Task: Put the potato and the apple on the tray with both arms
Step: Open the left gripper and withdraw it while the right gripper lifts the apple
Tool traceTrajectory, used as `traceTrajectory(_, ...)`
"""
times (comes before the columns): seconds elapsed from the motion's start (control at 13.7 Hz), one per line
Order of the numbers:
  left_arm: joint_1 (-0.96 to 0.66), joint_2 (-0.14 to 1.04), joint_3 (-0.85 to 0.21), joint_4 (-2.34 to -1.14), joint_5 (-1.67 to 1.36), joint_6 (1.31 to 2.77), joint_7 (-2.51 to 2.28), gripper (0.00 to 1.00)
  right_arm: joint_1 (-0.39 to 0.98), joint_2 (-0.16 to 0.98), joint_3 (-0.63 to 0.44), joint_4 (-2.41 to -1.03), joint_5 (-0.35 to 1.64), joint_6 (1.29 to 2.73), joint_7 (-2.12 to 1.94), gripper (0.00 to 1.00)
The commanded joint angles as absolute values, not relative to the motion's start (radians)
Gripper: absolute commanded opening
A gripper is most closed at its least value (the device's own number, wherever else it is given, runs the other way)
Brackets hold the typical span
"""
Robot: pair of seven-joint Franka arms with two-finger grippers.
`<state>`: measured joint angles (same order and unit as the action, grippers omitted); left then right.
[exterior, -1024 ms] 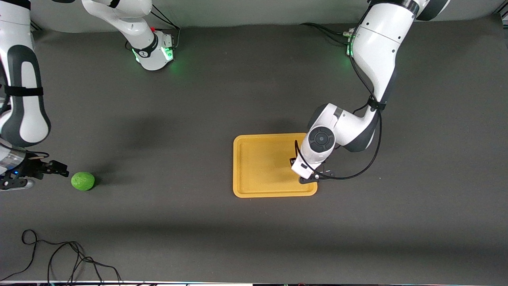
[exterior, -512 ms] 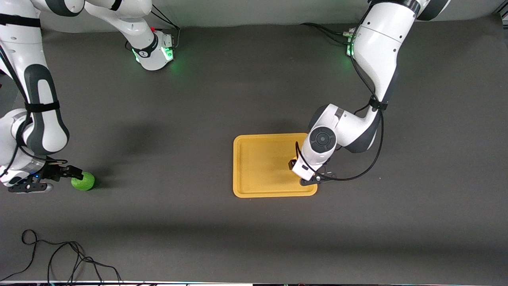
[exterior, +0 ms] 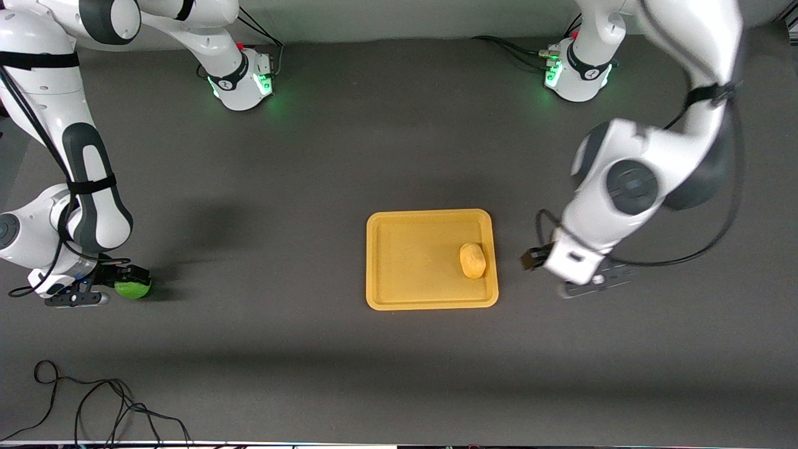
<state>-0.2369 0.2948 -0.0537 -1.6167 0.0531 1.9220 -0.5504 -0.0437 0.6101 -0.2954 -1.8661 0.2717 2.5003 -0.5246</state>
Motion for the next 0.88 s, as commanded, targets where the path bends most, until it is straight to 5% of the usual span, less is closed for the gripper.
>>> traceTrajectory(0.0,-0.122,0.166,-0.061,-1.667,0.074,1.826,-0.344,1.0,-0.051,0.624,-0.296,-1.855,0.304,2.522,-0.558,1.0)
traceTrajectory(0.15,-0.065,0.114,-0.061,-1.684,0.074,1.793,-0.226,1.0,-0.052,0.635,-0.296,-1.853,0.304,2.528,-0.558,0.98)
traceTrajectory(0.29,-0.049,0.084,-0.061,-1.706,0.074,1.799,-0.175,1.0,-0.055,0.634,-0.296,-1.853,0.302,2.528,-0.558,0.49)
traceTrajectory(0.37,-0.029,0.077,-0.061,-1.706,0.074,1.798,-0.125,1.0,-0.055,0.624,-0.298,-1.852,0.302,2.52,-0.563,0.36)
traceTrajectory(0.8,0.005,0.015,-0.045,-1.701,0.054,1.697,0.141,1.0,-0.035,0.47,-0.305,-1.738,0.27,2.266,-0.551,0.29)
